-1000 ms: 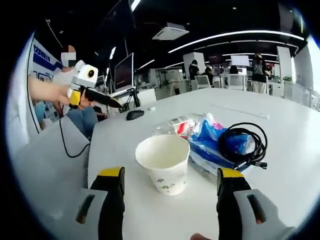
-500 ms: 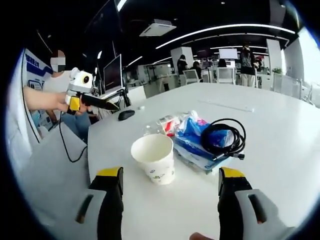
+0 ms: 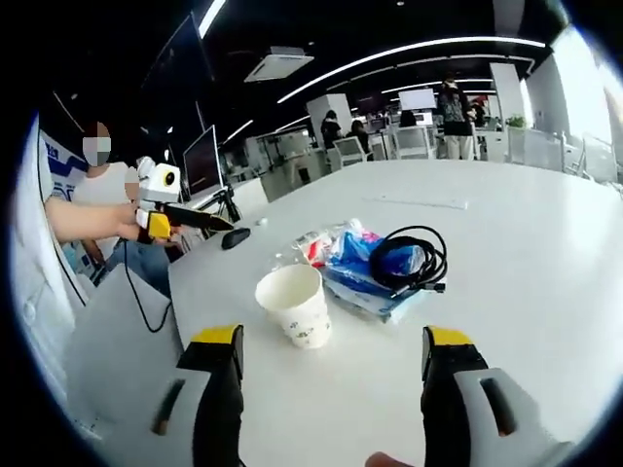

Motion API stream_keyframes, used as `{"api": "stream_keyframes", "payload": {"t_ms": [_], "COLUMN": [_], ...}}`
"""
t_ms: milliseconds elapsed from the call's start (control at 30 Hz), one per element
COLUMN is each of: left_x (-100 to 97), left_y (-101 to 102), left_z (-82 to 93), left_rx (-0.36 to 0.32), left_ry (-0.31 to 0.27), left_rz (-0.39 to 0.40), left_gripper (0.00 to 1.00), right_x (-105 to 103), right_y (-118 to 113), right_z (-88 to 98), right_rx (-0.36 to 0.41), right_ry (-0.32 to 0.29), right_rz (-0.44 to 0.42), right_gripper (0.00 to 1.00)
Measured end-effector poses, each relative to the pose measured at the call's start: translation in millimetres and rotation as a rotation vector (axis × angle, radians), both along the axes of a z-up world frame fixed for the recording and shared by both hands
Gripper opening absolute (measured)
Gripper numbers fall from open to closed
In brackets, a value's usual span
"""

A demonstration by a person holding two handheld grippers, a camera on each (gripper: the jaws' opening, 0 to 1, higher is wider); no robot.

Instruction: Arrange the tabletop items into an orderly group along one side of the table until the central work area is clear of visible clutter.

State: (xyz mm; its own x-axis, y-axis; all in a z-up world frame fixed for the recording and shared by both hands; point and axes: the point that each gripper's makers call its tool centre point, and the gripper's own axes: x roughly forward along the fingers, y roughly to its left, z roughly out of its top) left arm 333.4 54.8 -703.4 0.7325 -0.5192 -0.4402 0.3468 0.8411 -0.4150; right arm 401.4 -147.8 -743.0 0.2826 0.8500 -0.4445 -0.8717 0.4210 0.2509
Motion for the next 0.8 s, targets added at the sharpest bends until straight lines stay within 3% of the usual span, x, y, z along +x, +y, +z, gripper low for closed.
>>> {"api": "stream_keyframes", "payload": {"t_ms": [800], "left_x": [9.1], "left_y": [2.5], "left_z": [-2.8], "left_rx": [-0.002], "left_ry": [0.003], "left_rz": [0.005], "left_gripper": [0.92], "right_x": [2.8], "right_y": [0.0], "right_z": [-6.4], "right_rx": [-0.012], "right_ry": [0.005], "right_rz": [-0.018], "right_gripper": [0.68]}}
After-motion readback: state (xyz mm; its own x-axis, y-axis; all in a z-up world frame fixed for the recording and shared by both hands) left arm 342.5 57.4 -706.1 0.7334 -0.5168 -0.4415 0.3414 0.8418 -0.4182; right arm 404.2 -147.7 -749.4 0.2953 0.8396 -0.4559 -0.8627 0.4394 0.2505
